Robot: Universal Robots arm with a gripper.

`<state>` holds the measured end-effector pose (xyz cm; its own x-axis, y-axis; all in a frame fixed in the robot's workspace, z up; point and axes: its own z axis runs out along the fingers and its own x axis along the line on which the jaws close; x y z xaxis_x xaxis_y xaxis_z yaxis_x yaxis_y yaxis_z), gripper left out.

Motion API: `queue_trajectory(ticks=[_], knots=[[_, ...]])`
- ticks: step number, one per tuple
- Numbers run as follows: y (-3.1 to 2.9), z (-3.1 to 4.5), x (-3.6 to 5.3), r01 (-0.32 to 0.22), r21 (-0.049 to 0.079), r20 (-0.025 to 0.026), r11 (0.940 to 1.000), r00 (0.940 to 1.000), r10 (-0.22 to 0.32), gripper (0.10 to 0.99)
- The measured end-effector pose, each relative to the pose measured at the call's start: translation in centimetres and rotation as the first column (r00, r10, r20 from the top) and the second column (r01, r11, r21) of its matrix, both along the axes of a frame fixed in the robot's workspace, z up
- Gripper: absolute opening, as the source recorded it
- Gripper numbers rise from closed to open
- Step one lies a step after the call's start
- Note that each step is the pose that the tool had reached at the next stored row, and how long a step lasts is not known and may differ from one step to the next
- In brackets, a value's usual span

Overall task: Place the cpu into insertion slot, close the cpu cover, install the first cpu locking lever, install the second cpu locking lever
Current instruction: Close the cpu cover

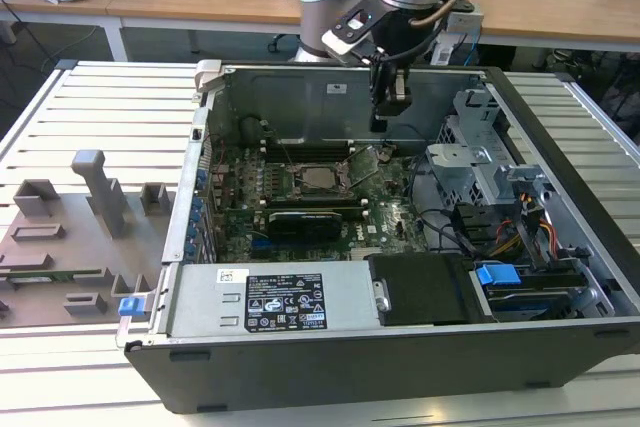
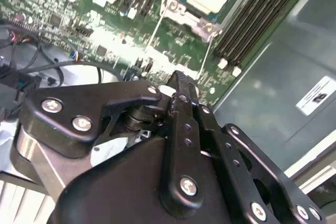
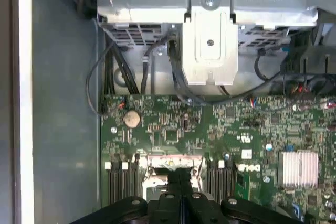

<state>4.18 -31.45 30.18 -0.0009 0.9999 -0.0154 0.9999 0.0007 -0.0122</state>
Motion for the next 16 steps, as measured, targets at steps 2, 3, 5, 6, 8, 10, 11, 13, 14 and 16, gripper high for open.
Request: queue_trajectory(ticks=[2, 3, 5, 6, 8, 10, 11, 13, 14, 16], knots=[[0.04, 0.00, 0.88, 0.000, 0.000, -0.0005, 1.0000, 1.0000, 0.000, 0.106], [0.05, 0.00, 1.27, 0.000, 0.000, -0.0006, 1.0000, 1.0000, 0.000, 0.106], [0.06, 0.00, 2.15, 0.000, 0.000, -0.0017, 1.0000, 1.0000, 0.000, 0.106], [0.07, 0.00, 2.34, 0.000, 0.000, -0.0020, 1.0000, 1.0000, 0.000, 0.106], [0.07, -0.02, 2.60, 0.000, 0.000, -0.0026, 1.0000, 1.0000, 0.000, 0.106], [0.07, -0.10, 2.68, 0.000, 0.000, -0.0032, 1.0000, 1.0000, 0.000, 0.106], [0.07, -0.16, 2.69, 0.000, 0.000, -0.0035, 1.0000, 1.0000, 0.000, 0.106], [0.07, -0.40, 2.76, 0.000, 0.000, -0.0045, 1.0000, 1.0000, 0.000, 0.106], [0.07, -0.49, 2.79, 0.000, 0.000, -0.0050, 1.0000, 1.0000, 0.000, 0.106], [0.07, -0.98, 2.84, 0.000, 0.000, -0.0063, 1.0000, 1.0000, 0.000, 0.106]])
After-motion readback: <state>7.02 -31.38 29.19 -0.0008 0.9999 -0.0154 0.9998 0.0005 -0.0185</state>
